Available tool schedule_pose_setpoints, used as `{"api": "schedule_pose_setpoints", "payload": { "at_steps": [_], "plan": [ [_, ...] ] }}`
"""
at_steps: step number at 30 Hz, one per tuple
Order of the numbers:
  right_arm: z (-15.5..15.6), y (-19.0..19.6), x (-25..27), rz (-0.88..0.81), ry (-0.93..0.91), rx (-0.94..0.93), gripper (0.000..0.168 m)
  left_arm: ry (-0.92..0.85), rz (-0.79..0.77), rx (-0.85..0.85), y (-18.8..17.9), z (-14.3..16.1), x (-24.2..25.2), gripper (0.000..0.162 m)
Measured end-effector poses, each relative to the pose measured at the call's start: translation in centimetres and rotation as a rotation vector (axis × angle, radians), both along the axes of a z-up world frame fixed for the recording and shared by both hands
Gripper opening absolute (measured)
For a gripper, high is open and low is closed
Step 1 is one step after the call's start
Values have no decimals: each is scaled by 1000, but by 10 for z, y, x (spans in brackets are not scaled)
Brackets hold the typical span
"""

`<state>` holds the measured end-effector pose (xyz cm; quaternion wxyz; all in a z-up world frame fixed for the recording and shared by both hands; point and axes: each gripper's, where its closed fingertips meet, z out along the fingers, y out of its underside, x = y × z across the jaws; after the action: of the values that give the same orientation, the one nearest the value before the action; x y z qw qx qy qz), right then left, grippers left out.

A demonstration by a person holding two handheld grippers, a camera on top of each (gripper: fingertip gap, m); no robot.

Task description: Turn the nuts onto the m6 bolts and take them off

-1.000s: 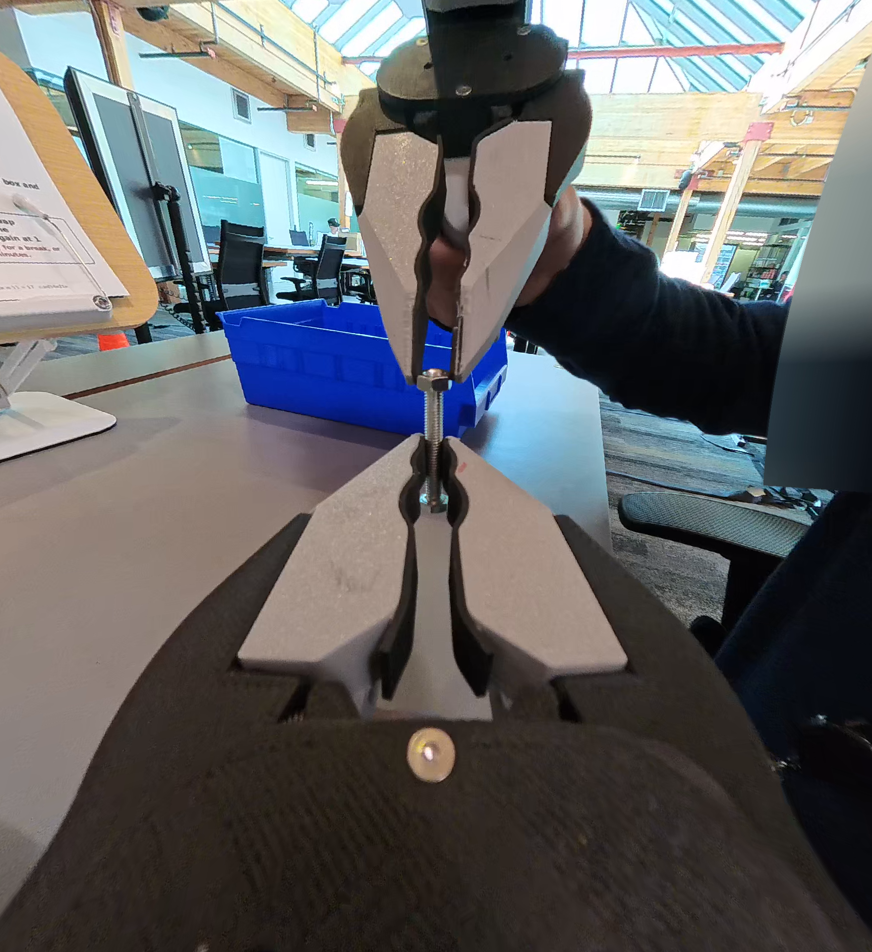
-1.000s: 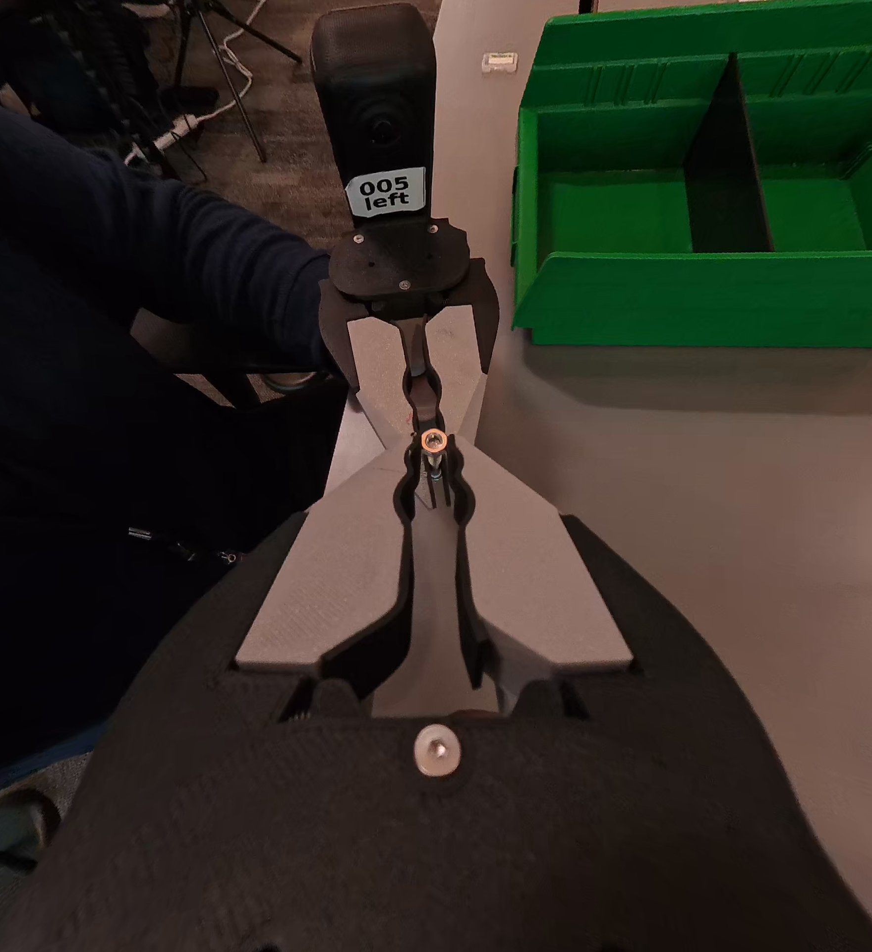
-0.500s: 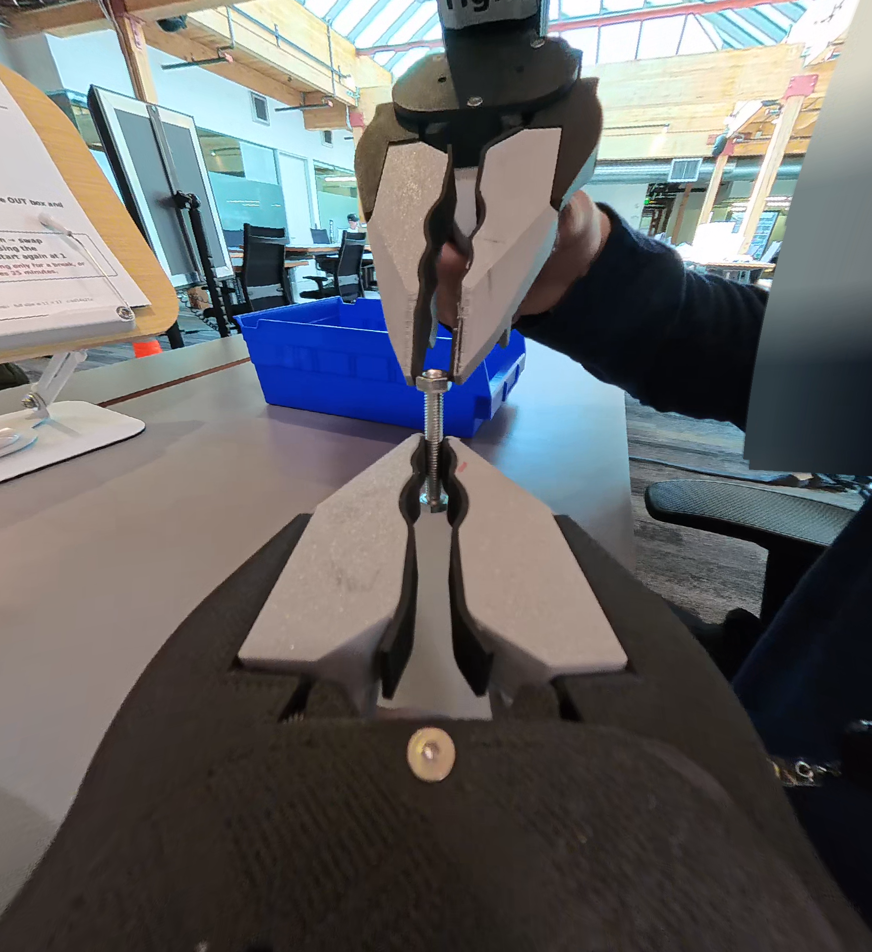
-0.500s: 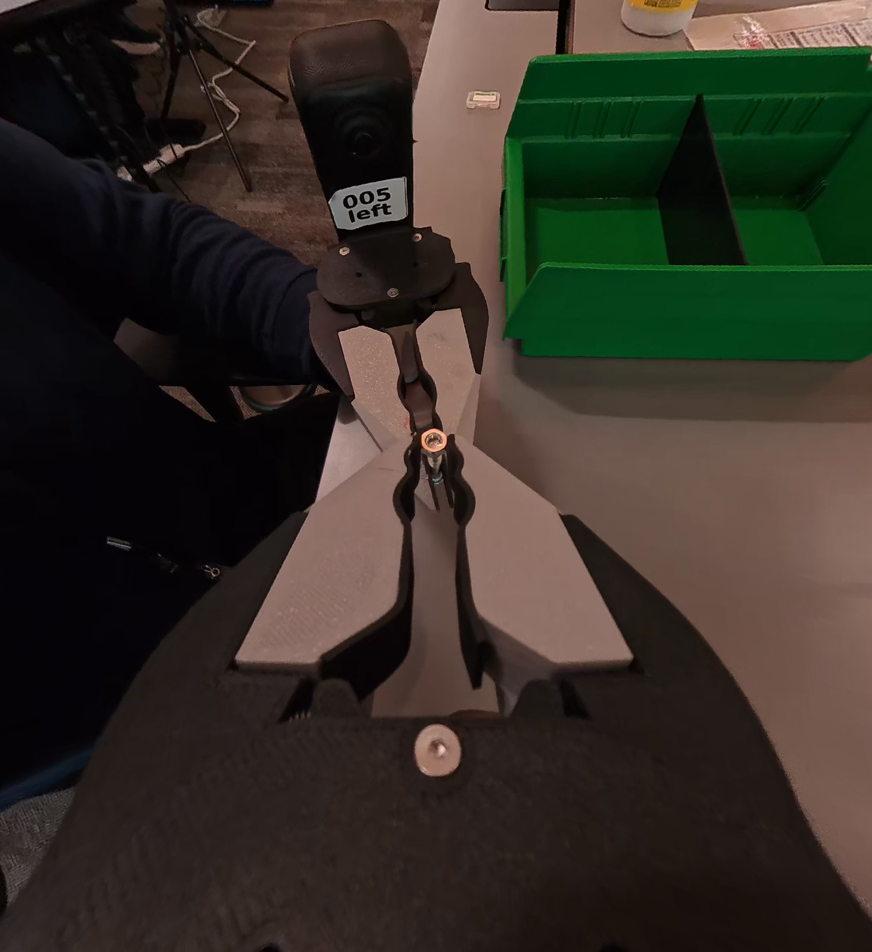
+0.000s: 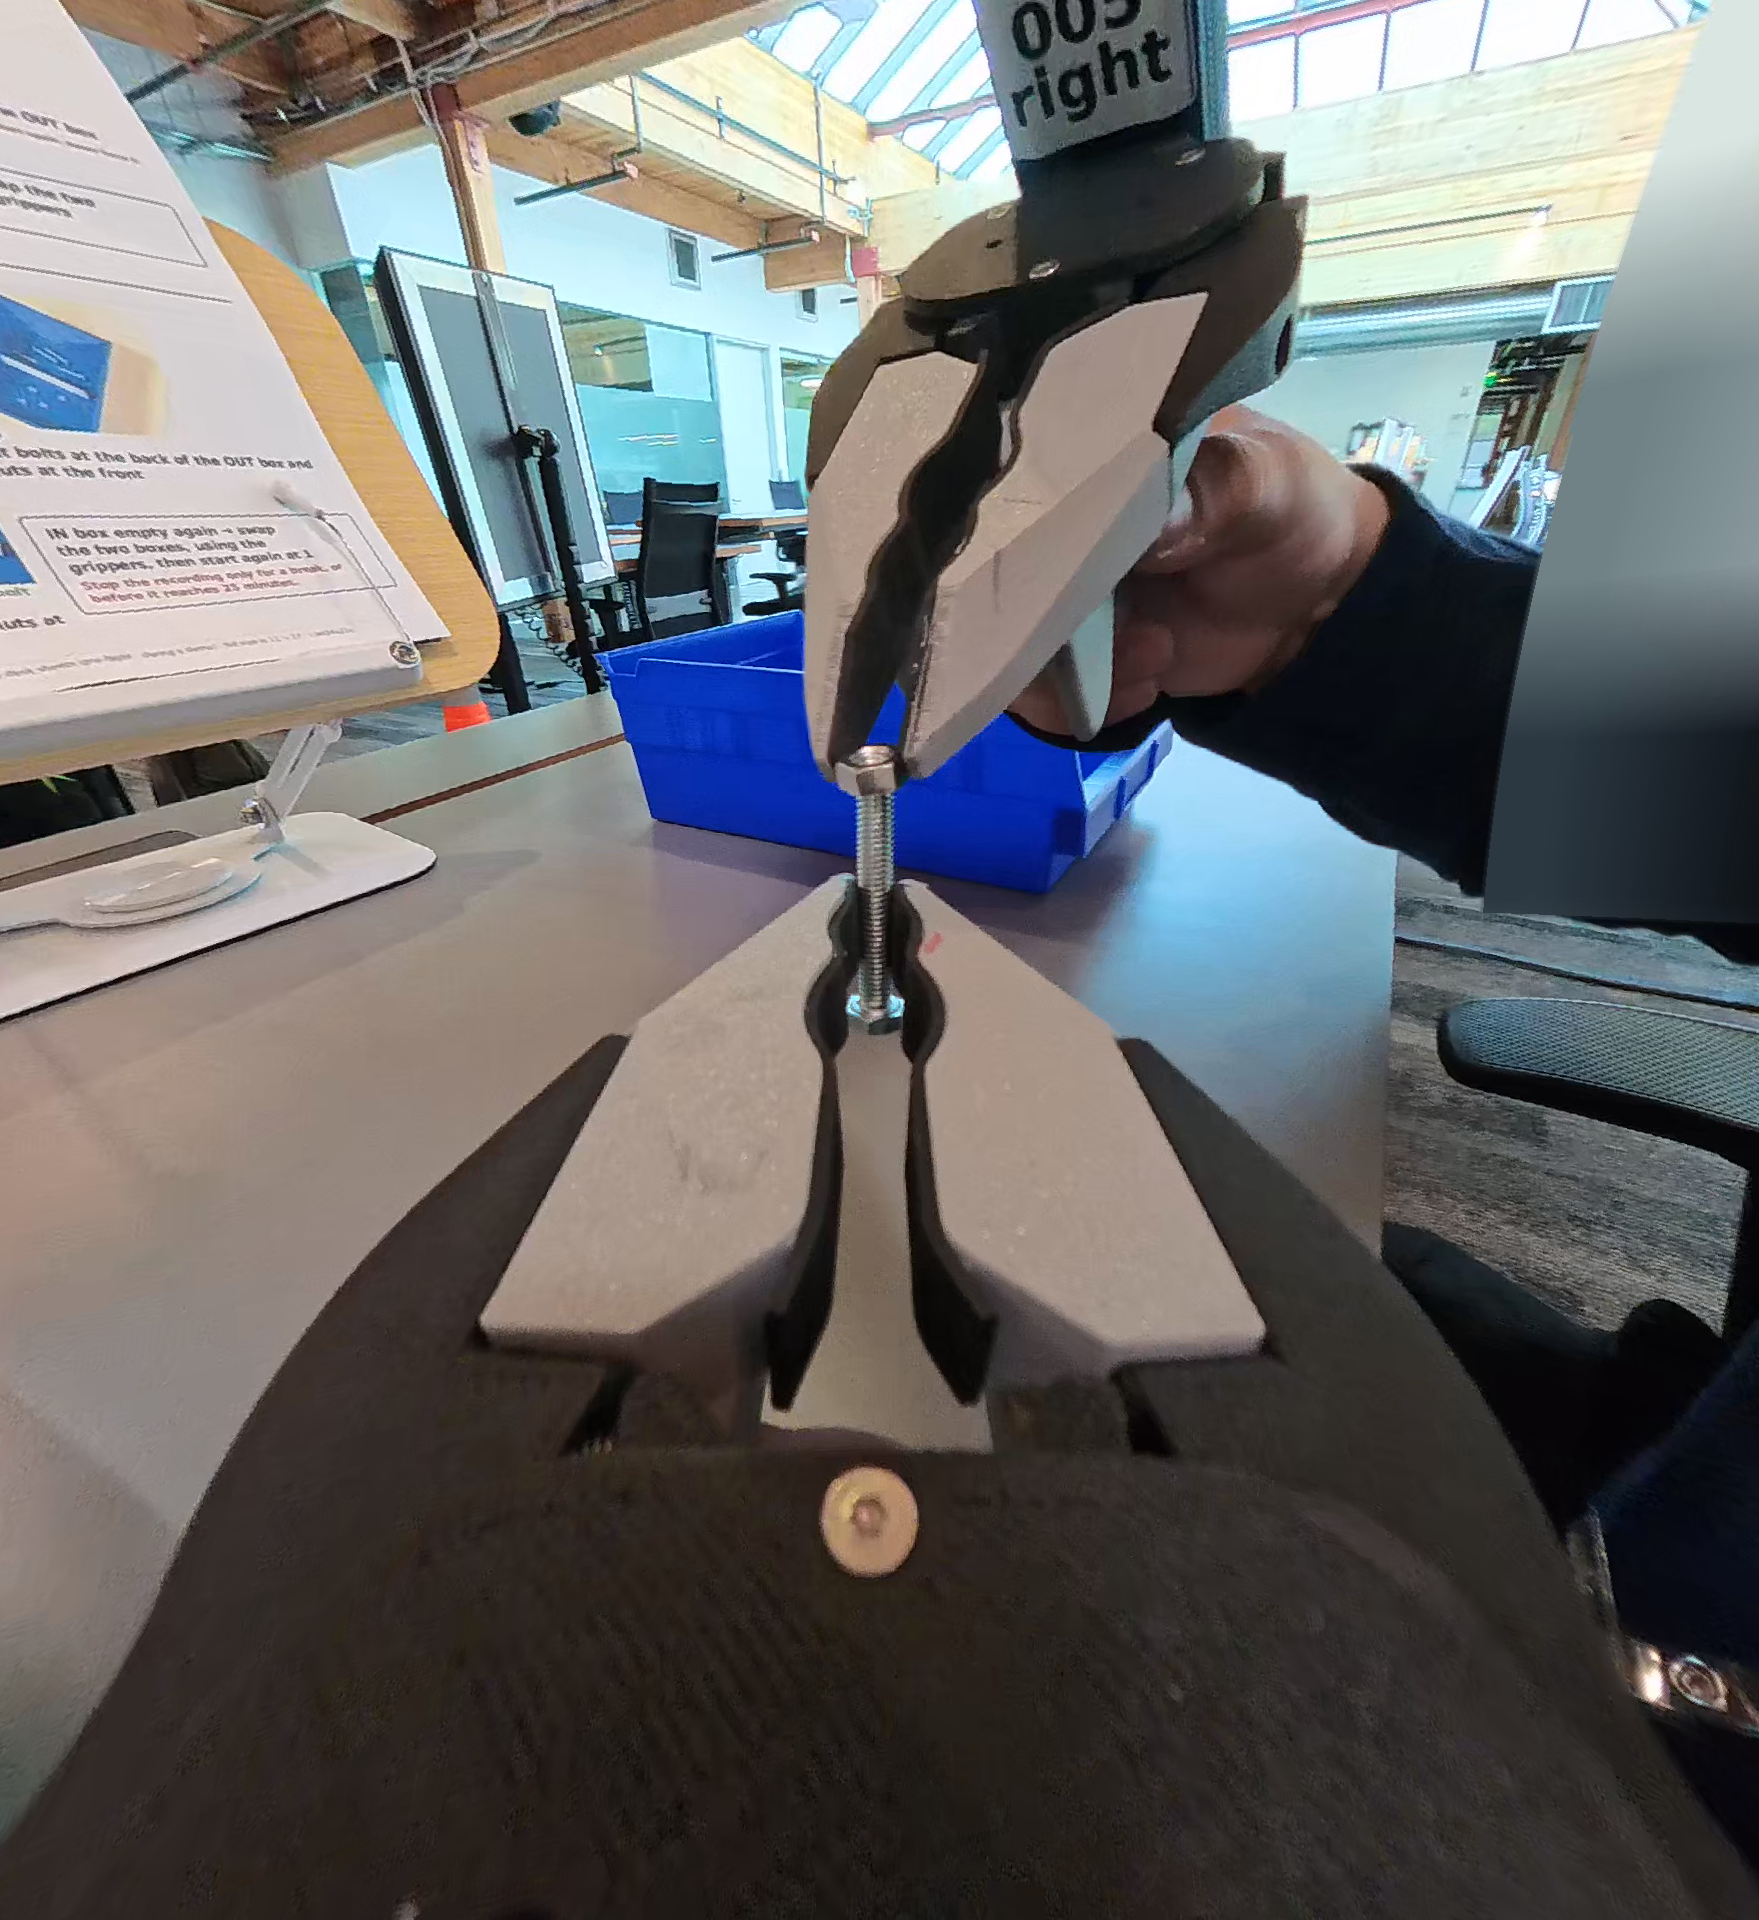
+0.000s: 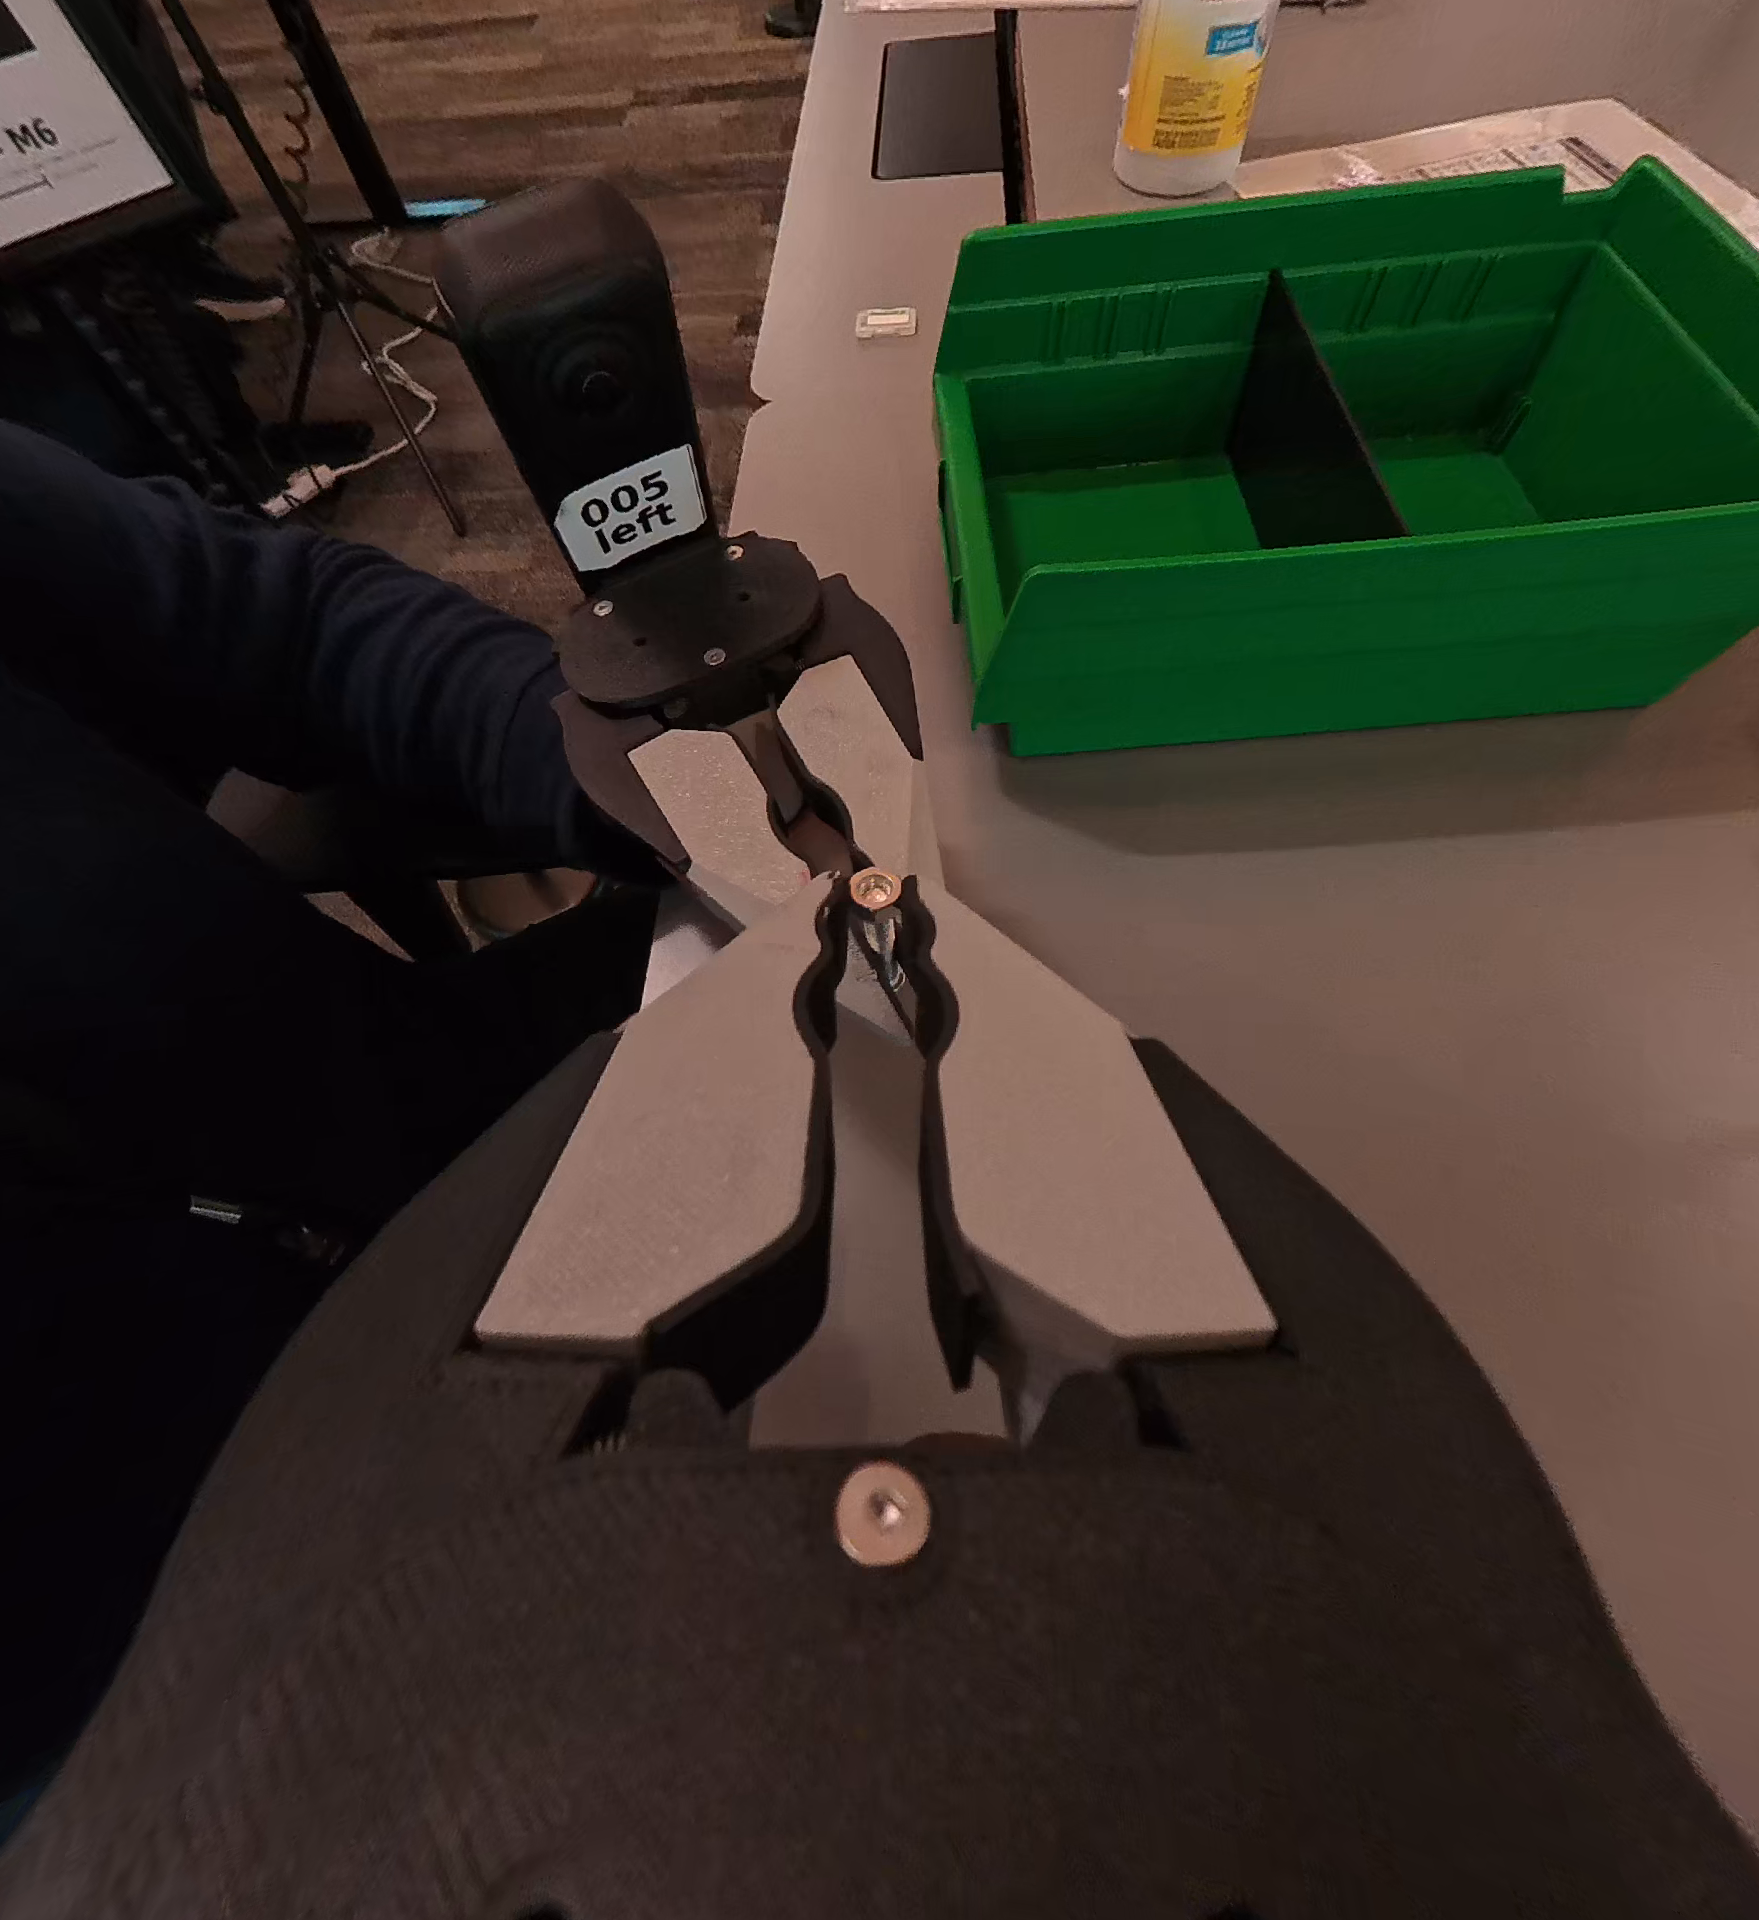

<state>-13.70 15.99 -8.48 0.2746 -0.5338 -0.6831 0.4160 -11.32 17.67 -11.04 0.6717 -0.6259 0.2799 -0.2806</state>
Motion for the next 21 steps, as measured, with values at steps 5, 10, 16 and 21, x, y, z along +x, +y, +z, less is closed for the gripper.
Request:
{"api": "schedule_pose_setpoints", "payload": {
  "at_steps": [5, 10, 16, 21],
  "plan": [
    [2, 0, -1, -22, 57, -27, 7, -18, 16, 0, 0, 2, -1, 2],
    [2, 3, -3, -72, 135, -38, 7, -24, 55, -4, 3, 2, -3, 2],
    [1, 5, -2, -91, 164, -61, 7, -2, 72, -6, 4, 0, -2, 2],
    [0, 4, 1, -79, 157, -71, 7, 6, 63, -8, 4, -1, 0, 2]
  ]
}}
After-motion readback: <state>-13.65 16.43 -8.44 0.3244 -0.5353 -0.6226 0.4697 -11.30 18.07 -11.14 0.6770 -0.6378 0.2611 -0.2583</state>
